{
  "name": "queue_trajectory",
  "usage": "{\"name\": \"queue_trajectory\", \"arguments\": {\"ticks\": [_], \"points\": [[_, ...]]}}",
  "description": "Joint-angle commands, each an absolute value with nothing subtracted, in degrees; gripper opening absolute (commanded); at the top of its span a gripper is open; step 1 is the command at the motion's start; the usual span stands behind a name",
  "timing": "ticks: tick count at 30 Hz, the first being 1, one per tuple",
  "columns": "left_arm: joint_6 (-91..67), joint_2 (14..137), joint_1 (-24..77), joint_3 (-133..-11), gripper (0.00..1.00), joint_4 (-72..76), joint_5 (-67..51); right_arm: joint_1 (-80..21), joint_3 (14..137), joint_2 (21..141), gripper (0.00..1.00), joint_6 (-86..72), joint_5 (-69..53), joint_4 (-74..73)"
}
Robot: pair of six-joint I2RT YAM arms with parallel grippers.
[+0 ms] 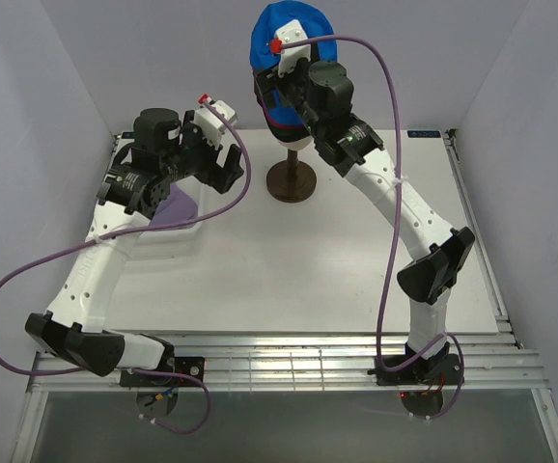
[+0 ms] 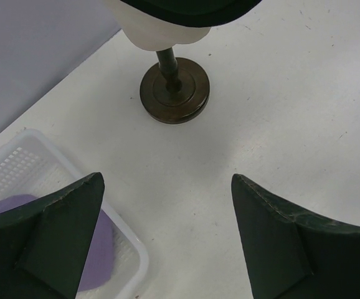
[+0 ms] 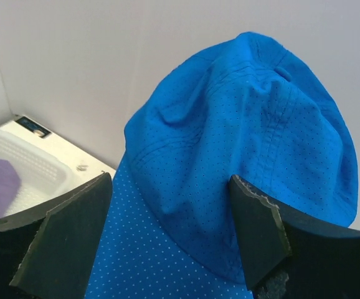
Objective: Stack the hats
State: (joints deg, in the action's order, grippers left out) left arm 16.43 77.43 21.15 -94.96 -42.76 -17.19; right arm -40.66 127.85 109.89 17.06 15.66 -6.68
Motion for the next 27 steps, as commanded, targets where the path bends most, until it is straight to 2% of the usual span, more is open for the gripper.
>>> {"name": "queue_trajectory", "arguments": {"ticks": [1, 9, 12, 15, 16, 17, 23, 27], "points": [[15.9, 76.1, 20.8, -95.5, 0.94, -41.6, -18.8, -40.5, 128.2, 109.1, 0.81, 22.9, 19.6, -3.4], [15.5, 76.3, 20.3, -95.4, 0.93, -41.3, -19.2, -40.5, 129.9, 109.8, 0.83, 28.5, 21.4, -7.8], [13.9, 77.7, 19.9, -97.8, 0.91, -40.2, -19.2, -40.4, 130.3, 107.6, 0.86, 25.2, 16.6, -8.5], [10.2, 81.2, 18.9, -103.2, 0.74, -35.8, -20.6, -40.4, 128.9, 103.3, 0.88, 20.9, 10.1, -6.8], [9.0, 82.6, 18.5, -105.1, 0.61, -34.9, -21.2, -40.5, 128.1, 102.1, 0.90, 20.0, 8.8, -6.2], [7.8, 85.6, 18.5, -109.2, 0.56, -34.1, -22.6, -40.3, 127.2, 99.8, 0.90, 19.5, 7.6, -5.9], [2.5, 96.8, 18.5, -121.0, 0.57, -26.7, -24.5, -35.3, 114.6, 89.8, 0.89, 13.2, 3.9, -5.0], [13.2, 103.5, 18.5, -129.9, 0.52, -23.1, -21.5, -31.6, 102.9, 83.7, 0.88, 12.0, 2.9, -1.3]]}}
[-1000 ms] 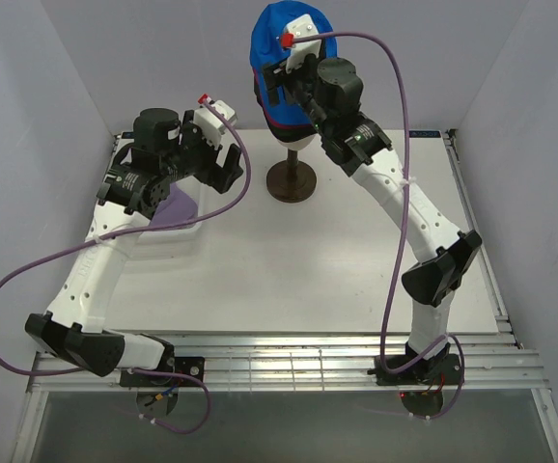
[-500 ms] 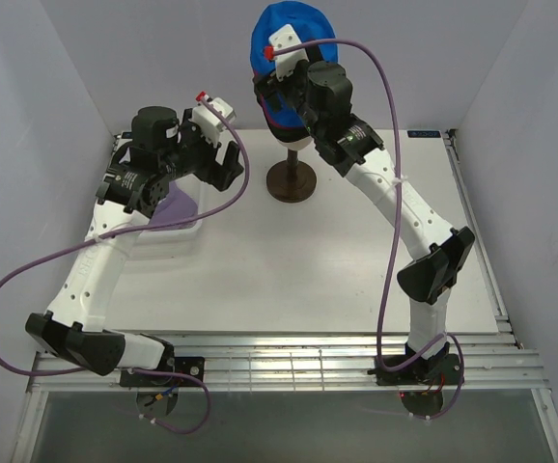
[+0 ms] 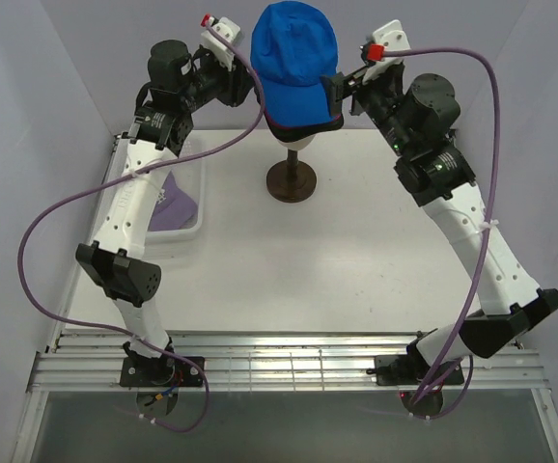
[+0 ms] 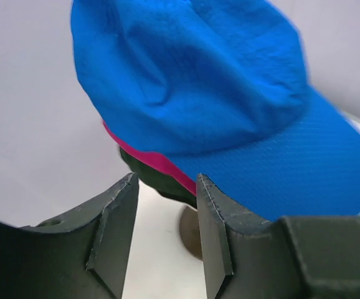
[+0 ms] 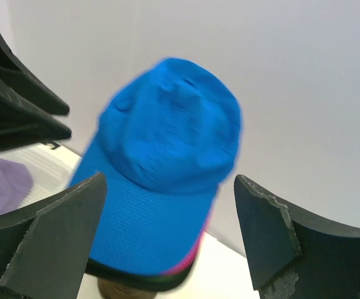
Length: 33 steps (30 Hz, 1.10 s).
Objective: Stack the hats
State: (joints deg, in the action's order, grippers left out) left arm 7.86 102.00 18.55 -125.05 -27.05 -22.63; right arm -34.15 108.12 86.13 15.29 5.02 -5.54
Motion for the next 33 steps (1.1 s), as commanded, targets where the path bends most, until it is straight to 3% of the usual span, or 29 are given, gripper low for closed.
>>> {"name": "queue_trajectory", "arguments": {"ticks": [1, 6, 18, 21, 33], "points": [[19.6, 104.6, 18.3, -130.1, 0.52, -22.5, -19.4, -30.3, 99.6, 82.9, 0.88, 12.0, 2.3, -1.1], [35.3, 103.1, 17.9, -122.0, 0.59, -15.0, -19.4, -27.8, 92.6, 78.7, 0.88, 11.3, 0.6, 2.2], [44.2, 101.3, 14.6, -111.6, 0.56, 2.1, -27.6, -25.1, 81.7, 75.7, 0.86, 7.3, -4.2, 8.8], [48.4, 101.9, 14.6, -111.7, 0.58, 1.3, -33.4, -24.5, 80.9, 75.7, 0.86, 6.8, -4.4, 9.4], [47.9, 105.7, 16.0, -116.2, 0.57, 1.1, -34.0, -22.3, 77.3, 74.9, 0.85, 3.7, -7.0, 10.7]]}}
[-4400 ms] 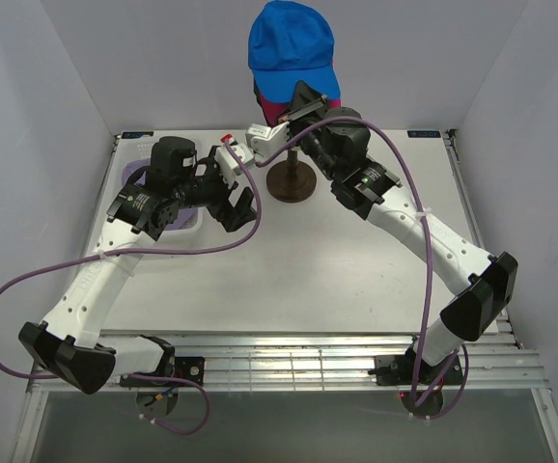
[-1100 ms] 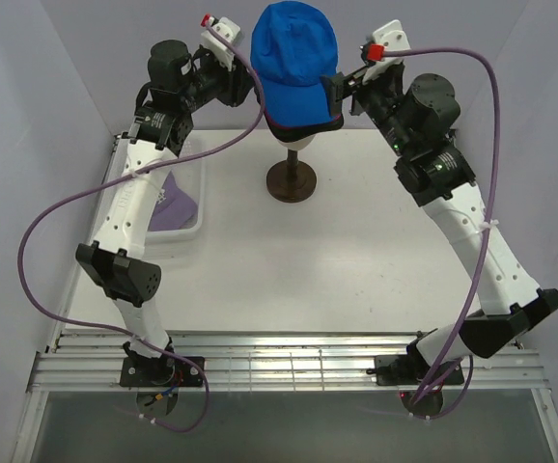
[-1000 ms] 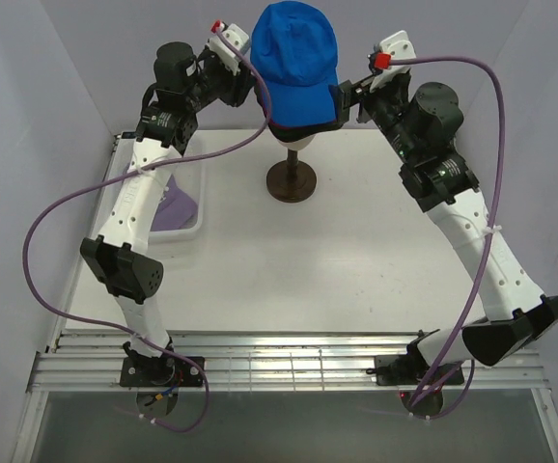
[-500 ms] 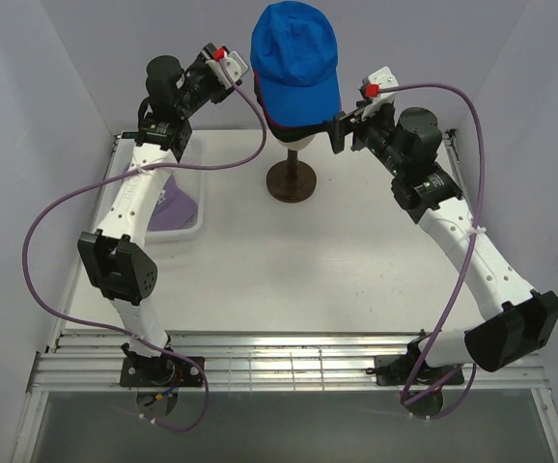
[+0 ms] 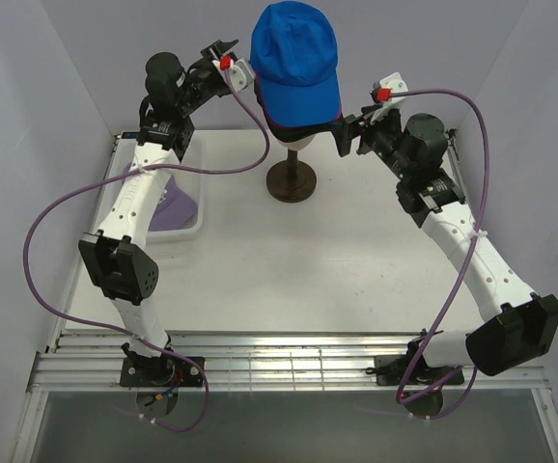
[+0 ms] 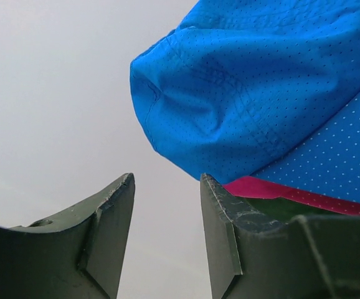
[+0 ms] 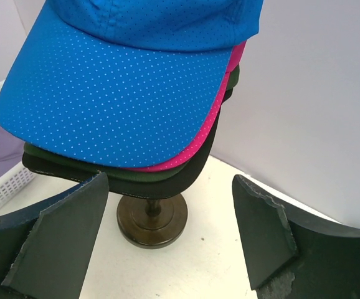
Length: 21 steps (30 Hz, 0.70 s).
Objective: Stack the hats
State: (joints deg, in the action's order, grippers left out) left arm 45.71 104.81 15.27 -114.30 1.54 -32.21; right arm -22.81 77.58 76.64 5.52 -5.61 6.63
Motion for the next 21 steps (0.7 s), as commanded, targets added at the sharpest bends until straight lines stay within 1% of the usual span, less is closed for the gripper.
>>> {"name": "queue_trajectory", "arguments": {"ticks": [1, 6, 11, 16, 21], "points": [[48.3, 105.8, 16.2, -116.2, 0.57, 1.0, -33.9, -22.2, 77.3, 74.9, 0.85, 3.6, -7.1, 10.7], [48.5, 106.2, 16.2, -116.0, 0.54, 0.4, -33.4, -21.7, 77.4, 74.3, 0.85, 3.7, -7.5, 10.3], [50.8, 106.1, 16.2, -114.2, 0.54, 0.8, -32.3, -21.1, 76.7, 73.0, 0.85, 4.1, -7.8, 9.9], [47.6, 107.1, 16.1, -117.0, 0.53, 0.3, -33.7, -20.8, 75.9, 72.4, 0.85, 4.0, -8.9, 9.8], [49.4, 107.1, 16.1, -115.6, 0.53, 0.4, -32.5, -20.5, 75.7, 72.4, 0.85, 3.7, -9.1, 9.9]]}}
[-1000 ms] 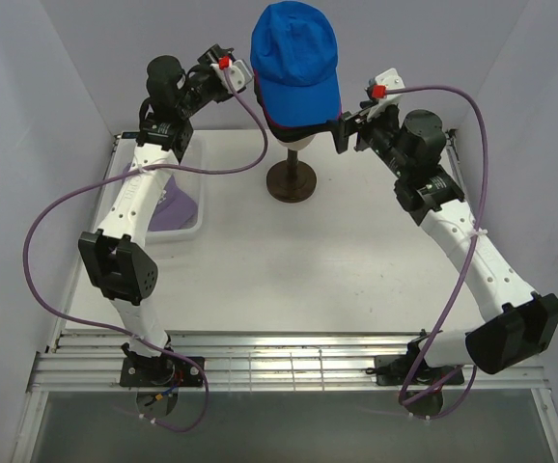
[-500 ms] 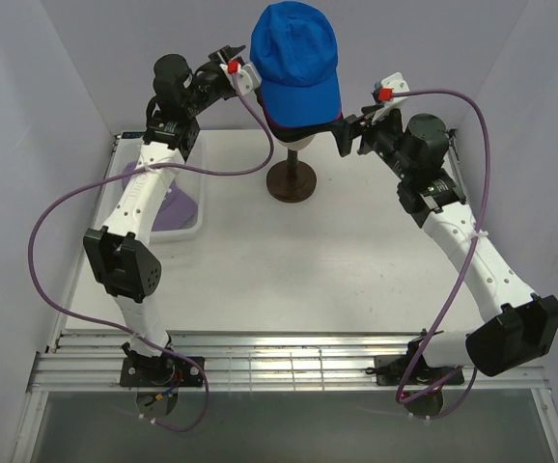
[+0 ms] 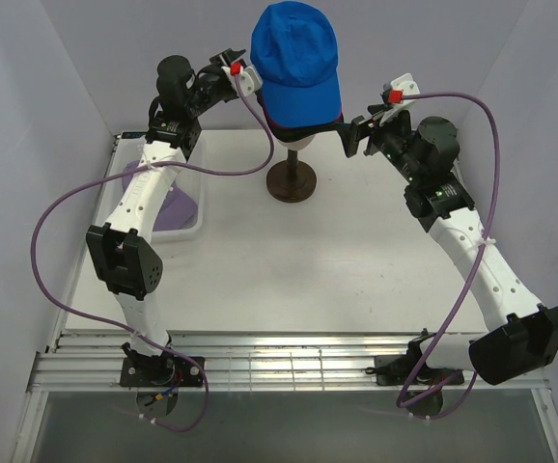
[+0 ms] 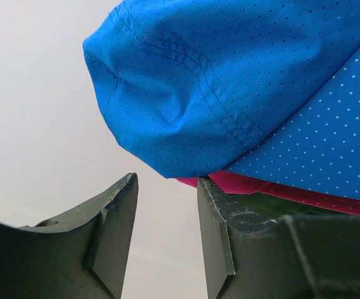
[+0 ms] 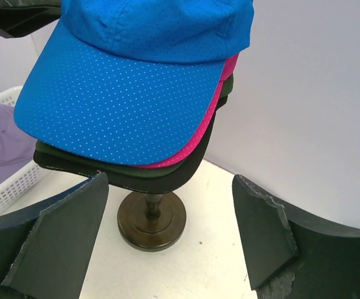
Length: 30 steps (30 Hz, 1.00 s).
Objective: Stack the hats
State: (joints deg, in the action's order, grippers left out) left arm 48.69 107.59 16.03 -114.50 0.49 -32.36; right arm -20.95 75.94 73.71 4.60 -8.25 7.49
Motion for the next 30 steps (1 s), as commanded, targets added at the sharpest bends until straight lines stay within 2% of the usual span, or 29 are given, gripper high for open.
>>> {"name": "queue_trajectory", "arguments": {"ticks": [1, 8, 15, 16, 17, 18, 19, 26, 30], "points": [[49.3, 107.1, 16.2, -115.6, 0.53, 0.6, -32.4, -20.4, 75.8, 72.6, 0.85, 3.6, -9.3, 10.0], [48.6, 108.9, 16.8, -118.2, 0.50, 0.4, -33.0, -20.3, 75.8, 72.9, 0.85, 3.3, -9.6, 9.9], [50.1, 110.0, 17.2, -119.2, 0.31, -2.7, -34.3, -20.2, 75.4, 73.1, 0.85, 2.3, -10.4, 10.5], [50.1, 110.0, 17.2, -119.3, 0.21, -2.9, -34.4, -20.2, 75.6, 73.4, 0.84, 1.7, -10.7, 10.6], [50.2, 110.0, 17.3, -119.1, 0.16, -3.0, -34.4, -20.2, 75.8, 73.6, 0.84, 1.4, -11.1, 10.6], [50.1, 110.0, 17.3, -119.0, 0.04, -3.2, -34.3, -20.2, 75.8, 73.8, 0.84, 1.1, -11.5, 10.7], [50.1, 109.8, 17.3, -118.7, 0.00, -3.3, -33.9, -20.2, 75.8, 74.0, 0.84, 0.5, -11.6, 10.9], [49.6, 108.8, 17.2, -116.1, 0.00, -4.1, -30.9, -20.2, 77.2, 76.5, 0.81, -5.1, -12.7, 12.8], [49.1, 108.8, 17.2, -115.1, 0.00, -5.7, -29.9, -20.2, 83.2, 80.0, 0.79, -7.8, -11.7, 11.3]]}}
